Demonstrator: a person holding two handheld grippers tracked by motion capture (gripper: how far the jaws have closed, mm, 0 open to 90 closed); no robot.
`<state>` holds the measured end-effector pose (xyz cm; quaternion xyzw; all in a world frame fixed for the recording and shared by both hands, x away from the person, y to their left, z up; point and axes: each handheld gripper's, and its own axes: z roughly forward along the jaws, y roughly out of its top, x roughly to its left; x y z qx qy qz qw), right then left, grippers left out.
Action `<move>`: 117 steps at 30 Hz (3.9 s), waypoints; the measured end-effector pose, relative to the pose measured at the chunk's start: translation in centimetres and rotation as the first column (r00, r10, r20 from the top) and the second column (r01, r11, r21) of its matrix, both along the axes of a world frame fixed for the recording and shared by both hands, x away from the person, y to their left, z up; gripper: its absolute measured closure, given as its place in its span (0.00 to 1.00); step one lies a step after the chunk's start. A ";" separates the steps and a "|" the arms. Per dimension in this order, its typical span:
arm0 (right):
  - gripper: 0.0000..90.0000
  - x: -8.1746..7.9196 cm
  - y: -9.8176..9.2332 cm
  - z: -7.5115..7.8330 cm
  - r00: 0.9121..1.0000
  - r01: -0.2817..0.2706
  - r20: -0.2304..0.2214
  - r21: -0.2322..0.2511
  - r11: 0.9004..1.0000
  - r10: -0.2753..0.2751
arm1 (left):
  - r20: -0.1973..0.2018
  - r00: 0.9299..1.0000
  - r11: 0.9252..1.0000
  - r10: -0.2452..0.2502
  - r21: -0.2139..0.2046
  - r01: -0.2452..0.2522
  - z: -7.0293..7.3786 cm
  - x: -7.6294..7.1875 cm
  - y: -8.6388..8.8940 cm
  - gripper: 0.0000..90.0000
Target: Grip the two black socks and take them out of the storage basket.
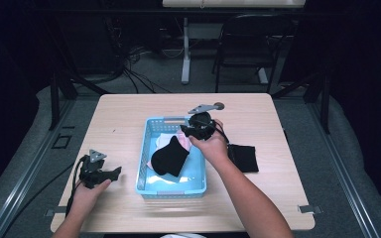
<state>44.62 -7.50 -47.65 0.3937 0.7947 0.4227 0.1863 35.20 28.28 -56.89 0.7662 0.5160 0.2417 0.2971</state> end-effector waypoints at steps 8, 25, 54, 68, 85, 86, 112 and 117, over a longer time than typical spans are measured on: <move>0.67 1.2 2.0 -0.9 0.999 -0.005 -0.043 -0.036 0.999 0.004 | -0.002 1.000 1.000 -0.005 0.003 0.005 0.1 0.0 0.0 0.23; 0.69 2.9 4.9 -3.1 0.984 -0.026 -0.179 -0.120 0.992 0.004 | -0.001 1.000 1.000 -0.006 0.002 0.006 0.1 0.0 0.0 0.23; 0.96 3.3 6.1 -4.6 0.960 -0.077 -0.280 -0.194 0.978 0.020 | -0.001 1.000 1.000 -0.005 0.001 0.005 0.1 0.0 0.0 0.23; 0.97 1.2 5.3 -1.6 0.977 -0.123 -0.191 -0.131 0.984 0.097 | 0.000 1.000 1.000 -0.003 0.002 0.003 0.1 0.0 0.0 0.23; 0.97 -4.0 3.5 6.5 0.978 -0.198 0.045 -0.066 0.978 0.202 | -0.001 1.000 1.000 -0.002 0.002 0.002 0.1 0.0 -0.1 0.23; 0.97 -4.2 3.4 6.9 0.978 -0.194 0.064 -0.062 0.979 0.198 | -0.001 1.000 1.000 -0.002 0.003 0.002 0.1 0.0 -0.1 0.23; 0.97 -8.0 -1.6 10.8 0.964 -0.190 0.195 0.037 0.981 0.179 | -0.003 1.000 1.000 -0.003 0.006 0.003 0.0 0.0 0.0 0.23; 0.97 -9.0 -4.1 11.4 0.966 -0.172 0.206 0.054 0.984 0.158 | -0.004 1.000 1.000 -0.003 0.008 0.003 0.0 0.0 -0.1 0.23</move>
